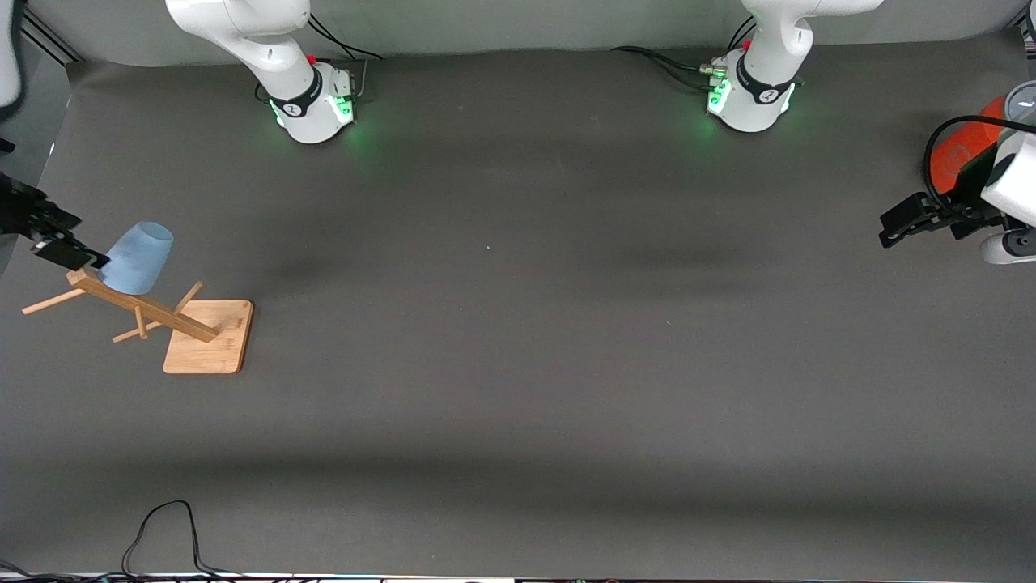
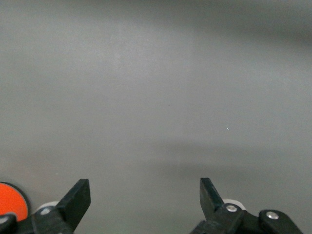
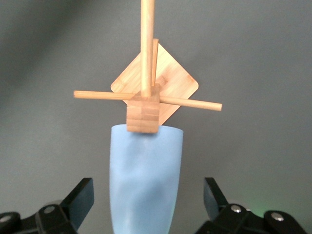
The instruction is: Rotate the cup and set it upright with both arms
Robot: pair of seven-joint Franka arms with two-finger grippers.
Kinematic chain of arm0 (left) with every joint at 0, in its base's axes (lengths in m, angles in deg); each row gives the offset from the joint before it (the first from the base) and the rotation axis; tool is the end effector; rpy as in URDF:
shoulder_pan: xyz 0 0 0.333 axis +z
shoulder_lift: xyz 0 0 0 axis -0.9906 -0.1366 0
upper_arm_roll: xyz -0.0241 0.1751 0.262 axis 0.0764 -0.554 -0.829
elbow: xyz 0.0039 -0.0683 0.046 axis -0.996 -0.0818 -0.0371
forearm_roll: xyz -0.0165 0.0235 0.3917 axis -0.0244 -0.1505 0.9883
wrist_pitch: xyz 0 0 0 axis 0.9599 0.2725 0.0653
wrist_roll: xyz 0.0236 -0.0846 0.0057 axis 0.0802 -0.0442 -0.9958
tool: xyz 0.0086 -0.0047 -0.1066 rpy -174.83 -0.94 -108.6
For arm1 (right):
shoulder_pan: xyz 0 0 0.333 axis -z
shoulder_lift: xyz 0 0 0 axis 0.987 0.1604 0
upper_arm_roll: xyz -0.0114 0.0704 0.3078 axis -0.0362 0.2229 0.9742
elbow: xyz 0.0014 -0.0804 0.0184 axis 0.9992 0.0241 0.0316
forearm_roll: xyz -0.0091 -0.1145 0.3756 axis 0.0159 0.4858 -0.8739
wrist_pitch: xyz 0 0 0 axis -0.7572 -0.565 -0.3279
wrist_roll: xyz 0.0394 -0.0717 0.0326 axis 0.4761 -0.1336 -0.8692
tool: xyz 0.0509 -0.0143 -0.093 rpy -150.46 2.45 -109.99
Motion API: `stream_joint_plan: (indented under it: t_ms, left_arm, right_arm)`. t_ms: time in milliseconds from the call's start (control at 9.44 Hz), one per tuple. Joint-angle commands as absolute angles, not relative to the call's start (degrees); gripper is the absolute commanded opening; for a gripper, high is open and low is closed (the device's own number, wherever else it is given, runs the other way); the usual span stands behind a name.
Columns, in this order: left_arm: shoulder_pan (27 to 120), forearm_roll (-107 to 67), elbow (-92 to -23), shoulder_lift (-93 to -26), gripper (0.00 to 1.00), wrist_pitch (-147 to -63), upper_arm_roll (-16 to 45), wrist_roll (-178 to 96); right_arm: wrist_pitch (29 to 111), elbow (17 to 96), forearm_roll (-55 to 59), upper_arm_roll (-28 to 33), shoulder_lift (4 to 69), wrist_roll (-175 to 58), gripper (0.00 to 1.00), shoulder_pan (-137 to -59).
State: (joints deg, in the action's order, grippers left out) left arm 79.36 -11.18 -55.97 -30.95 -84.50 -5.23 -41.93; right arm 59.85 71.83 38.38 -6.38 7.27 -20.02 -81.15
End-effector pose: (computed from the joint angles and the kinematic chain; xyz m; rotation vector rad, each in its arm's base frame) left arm 0.5448 -0.0125 0.5933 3.1357 0.1717 0.0208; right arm 0.5079 -0.1303 0.5025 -2.8558 1.2548 0.0871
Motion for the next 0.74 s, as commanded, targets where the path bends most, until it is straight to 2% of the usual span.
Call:
stream_joint_plan:
  t_ms: [0, 529, 635]
  left_arm:
    - [79.34, -11.08, -55.80, -30.14, 1.00, -83.82, -5.39, -42.28]
    - [79.16, -7.12, -52.55, -30.85, 1.00, -81.19, -5.03, -41.68]
    - [79.34, -7.56, -52.20, -30.76, 1.00, -80.92, -5.29, -41.58]
  right_arm:
    - [64.63, 77.65, 36.85, -6.71, 4.44, -18.53, 1.00, -82.00]
    - [69.48, 80.83, 36.40, -6.63, 5.40, -18.53, 1.00, -82.00]
    - [69.57, 80.83, 35.71, -6.71, 5.58, -18.53, 0.92, -81.91]
